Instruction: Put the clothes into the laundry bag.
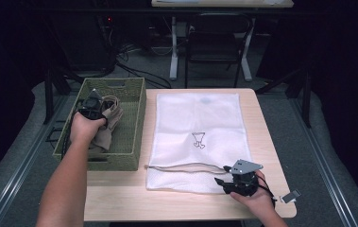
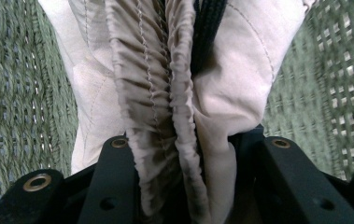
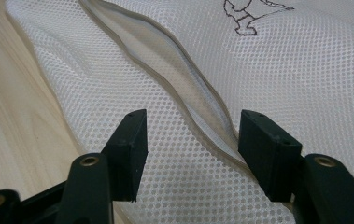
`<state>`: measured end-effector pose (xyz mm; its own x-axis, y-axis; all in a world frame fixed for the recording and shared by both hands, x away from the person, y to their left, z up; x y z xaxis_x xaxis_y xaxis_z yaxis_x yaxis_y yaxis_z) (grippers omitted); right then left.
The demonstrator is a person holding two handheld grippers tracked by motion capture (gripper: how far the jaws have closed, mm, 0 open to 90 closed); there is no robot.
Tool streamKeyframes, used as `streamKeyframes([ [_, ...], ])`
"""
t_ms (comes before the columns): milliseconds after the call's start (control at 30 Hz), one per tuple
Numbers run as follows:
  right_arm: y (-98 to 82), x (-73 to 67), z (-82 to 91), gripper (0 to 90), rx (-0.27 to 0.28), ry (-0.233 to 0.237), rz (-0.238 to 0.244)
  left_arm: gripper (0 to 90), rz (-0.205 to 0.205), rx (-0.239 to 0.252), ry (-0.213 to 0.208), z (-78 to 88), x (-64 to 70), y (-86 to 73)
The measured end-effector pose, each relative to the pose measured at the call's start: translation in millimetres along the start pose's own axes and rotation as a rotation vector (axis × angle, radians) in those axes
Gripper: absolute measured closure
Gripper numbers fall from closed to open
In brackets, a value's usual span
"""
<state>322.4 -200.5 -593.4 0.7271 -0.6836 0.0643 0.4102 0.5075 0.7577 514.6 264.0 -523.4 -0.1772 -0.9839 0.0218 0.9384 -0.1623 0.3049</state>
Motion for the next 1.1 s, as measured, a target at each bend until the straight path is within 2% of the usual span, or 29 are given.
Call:
streamKeyframes([
  [300, 0.0, -0.6, 0.2, 42.6, -0.003, 0.001, -0.001, 62.9, -0.021, 0.018, 0.011, 18.4, 2.6, 4.5],
  [667, -0.2, -0.5, 0.5, 43.2, -0.007, -0.001, -0.003, 63.0, -0.035, 0.024, -0.01, 37.9, 6.9, 8.1],
  [1100, -0.2, 0.5, 1.5, 45.2, -0.005, -0.007, 0.01, 63.0, -0.043, 0.018, -0.011, 56.0, 12.1, 12.0],
])
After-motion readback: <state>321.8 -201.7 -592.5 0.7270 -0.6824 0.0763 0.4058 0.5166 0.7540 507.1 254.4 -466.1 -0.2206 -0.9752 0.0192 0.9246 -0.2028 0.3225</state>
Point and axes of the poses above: each handheld gripper's, and its own axes: z roughly backward along the jaws, y roughly out of its top, x roughly to its right, the point moved 6 cm from there along -z, roughly forward along the jaws, and after that the axes turned 2 degrees about -x, right-handed, at the moved point
